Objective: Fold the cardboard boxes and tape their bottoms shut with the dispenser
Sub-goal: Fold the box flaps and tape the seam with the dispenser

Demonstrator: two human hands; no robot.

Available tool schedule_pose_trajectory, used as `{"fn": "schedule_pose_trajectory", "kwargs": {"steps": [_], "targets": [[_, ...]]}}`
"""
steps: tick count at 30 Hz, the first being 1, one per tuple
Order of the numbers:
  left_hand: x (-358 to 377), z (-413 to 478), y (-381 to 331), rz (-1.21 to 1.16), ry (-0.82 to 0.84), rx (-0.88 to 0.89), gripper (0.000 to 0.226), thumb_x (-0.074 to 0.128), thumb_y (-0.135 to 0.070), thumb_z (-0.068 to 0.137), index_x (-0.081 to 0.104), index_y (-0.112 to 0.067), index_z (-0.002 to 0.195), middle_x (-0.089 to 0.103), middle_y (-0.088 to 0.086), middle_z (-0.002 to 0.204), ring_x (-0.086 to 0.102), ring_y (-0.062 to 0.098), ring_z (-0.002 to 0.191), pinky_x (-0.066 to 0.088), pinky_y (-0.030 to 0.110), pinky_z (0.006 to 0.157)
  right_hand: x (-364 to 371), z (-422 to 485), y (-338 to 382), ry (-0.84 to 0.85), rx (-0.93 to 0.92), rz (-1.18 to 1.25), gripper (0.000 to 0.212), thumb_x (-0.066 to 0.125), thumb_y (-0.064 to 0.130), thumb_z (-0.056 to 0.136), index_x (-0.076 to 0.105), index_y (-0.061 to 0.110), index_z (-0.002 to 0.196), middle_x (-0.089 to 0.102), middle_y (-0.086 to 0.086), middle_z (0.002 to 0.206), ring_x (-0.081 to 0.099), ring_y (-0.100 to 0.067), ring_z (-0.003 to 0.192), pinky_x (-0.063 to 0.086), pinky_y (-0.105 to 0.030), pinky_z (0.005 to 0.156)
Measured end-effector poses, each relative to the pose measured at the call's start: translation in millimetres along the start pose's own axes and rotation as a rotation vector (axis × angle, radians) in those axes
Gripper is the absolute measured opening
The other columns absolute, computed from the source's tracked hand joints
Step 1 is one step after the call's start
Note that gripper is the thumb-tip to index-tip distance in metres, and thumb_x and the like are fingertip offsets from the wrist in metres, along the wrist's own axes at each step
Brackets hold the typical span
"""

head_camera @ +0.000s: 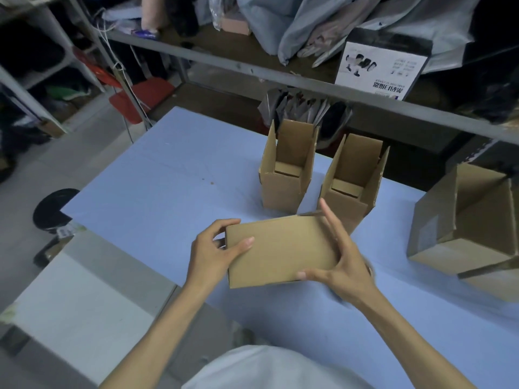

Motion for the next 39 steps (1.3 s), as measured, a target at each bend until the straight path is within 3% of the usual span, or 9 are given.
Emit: {"fn": "schedule_pose_trajectory", "kwargs": {"steps": [4, 8, 13, 17, 19, 23, 28, 32, 39], "targets": [[6, 2, -8, -0.062, 0.076, 0.024, 0.062, 0.089, -0.036, 0.063, 0.06, -0.038, 0.119, 0.062, -0.029, 0.116, 0.067, 0.009, 0.102, 0.053, 0.016, 0.075, 1, 8, -8, -0.041, 0.143, 0.289, 0.06, 0.09, 0.012, 0.055, 0.072, 0.028, 0.11, 0.068, 0.012, 0.112, 0.064, -0.006, 0.1, 0.054, -0.02, 0.069], [12, -1, -27, 0.151, 0.269, 0.232, 0.09, 0.089, -0.047, 0.05, 0.051, -0.043, 0.131, 0.037, -0.02, 0.146, 0.039, 0.002, 0.135, 0.039, 0.023, 0.107, -10, 16, -19, -0.144, 0.241, 0.435, 0.056, 0.094, 0.019, 0.047, 0.075, 0.021, 0.1, 0.071, 0.003, 0.104, 0.068, -0.015, 0.092, 0.055, -0.027, 0.068], [8, 7, -29, 0.23, 0.279, 0.205, 0.078, 0.09, -0.049, 0.049, 0.062, -0.047, 0.121, 0.034, -0.018, 0.151, 0.039, -0.01, 0.13, 0.038, 0.015, 0.104, -4, 14, -16, -0.154, 0.25, 0.362, 0.07, 0.092, 0.037, 0.046, 0.07, 0.033, 0.113, 0.065, 0.013, 0.115, 0.061, -0.005, 0.104, 0.053, -0.02, 0.076], [9, 19, -28, 0.287, 0.341, 0.149, 0.07, 0.087, -0.054, 0.052, 0.064, -0.047, 0.118, 0.049, -0.017, 0.141, 0.053, -0.004, 0.119, 0.044, 0.019, 0.1, -7, 0, 0, -0.32, 0.098, -0.277, 0.08, 0.083, 0.051, 0.057, 0.053, 0.045, 0.131, 0.027, 0.003, 0.146, 0.024, -0.002, 0.135, 0.024, -0.009, 0.105], [15, 27, -28, 0.347, 0.403, 0.106, 0.063, 0.083, -0.059, 0.054, 0.065, -0.05, 0.114, 0.056, -0.026, 0.129, 0.061, 0.001, 0.106, 0.049, 0.023, 0.093, 5, -2, 11, -0.272, -0.079, -0.477, 0.061, 0.078, 0.05, 0.069, 0.062, 0.034, 0.126, 0.031, -0.004, 0.152, 0.024, -0.015, 0.139, 0.022, -0.024, 0.113], [34, 55, -25, 0.409, 0.508, 0.061, 0.04, 0.077, -0.056, 0.065, 0.072, -0.043, 0.102, 0.069, -0.022, 0.108, 0.067, 0.005, 0.093, 0.055, 0.027, 0.079, 26, -7, -21, -0.17, 0.086, -0.246, 0.043, 0.066, 0.042, 0.084, 0.067, 0.02, 0.121, 0.064, 0.009, 0.125, 0.057, -0.008, 0.116, 0.044, -0.037, 0.099], [93, 85, 3, 0.563, 0.554, 0.162, 0.012, 0.07, -0.023, 0.081, 0.073, -0.028, 0.092, 0.07, -0.009, 0.107, 0.06, 0.007, 0.106, 0.046, 0.031, 0.096, 43, -23, -67, -0.41, 0.365, -0.304, 0.031, 0.056, 0.039, 0.094, 0.068, 0.022, 0.117, 0.069, 0.005, 0.109, 0.061, -0.016, 0.1, 0.047, -0.037, 0.084], [143, 84, 35, 0.756, 0.711, 0.169, 0.01, 0.066, -0.013, 0.086, 0.071, -0.02, 0.081, 0.064, -0.002, 0.095, 0.06, 0.016, 0.094, 0.046, 0.041, 0.092, 56, -36, -104, -0.445, 0.583, -0.307, 0.025, 0.053, 0.038, 0.096, 0.068, 0.022, 0.108, 0.069, 0.004, 0.102, 0.062, -0.02, 0.095, 0.048, -0.04, 0.079], [145, 66, 50, 0.884, 0.618, 0.372, 0.012, 0.066, -0.031, 0.088, 0.072, -0.024, 0.096, 0.048, -0.001, 0.131, 0.036, 0.019, 0.125, 0.024, 0.033, 0.104, 56, -34, -120, -0.52, 0.684, -0.216, 0.02, 0.057, 0.045, 0.09, 0.066, 0.028, 0.098, 0.067, 0.012, 0.098, 0.061, -0.009, 0.092, 0.049, -0.038, 0.08]]}}
Point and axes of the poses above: each hand's wrist, its own z-axis towards the middle knuckle, its own x-axis out of the palm, y = z × x, the point moved 8 cm from there along z, towards the middle knuckle
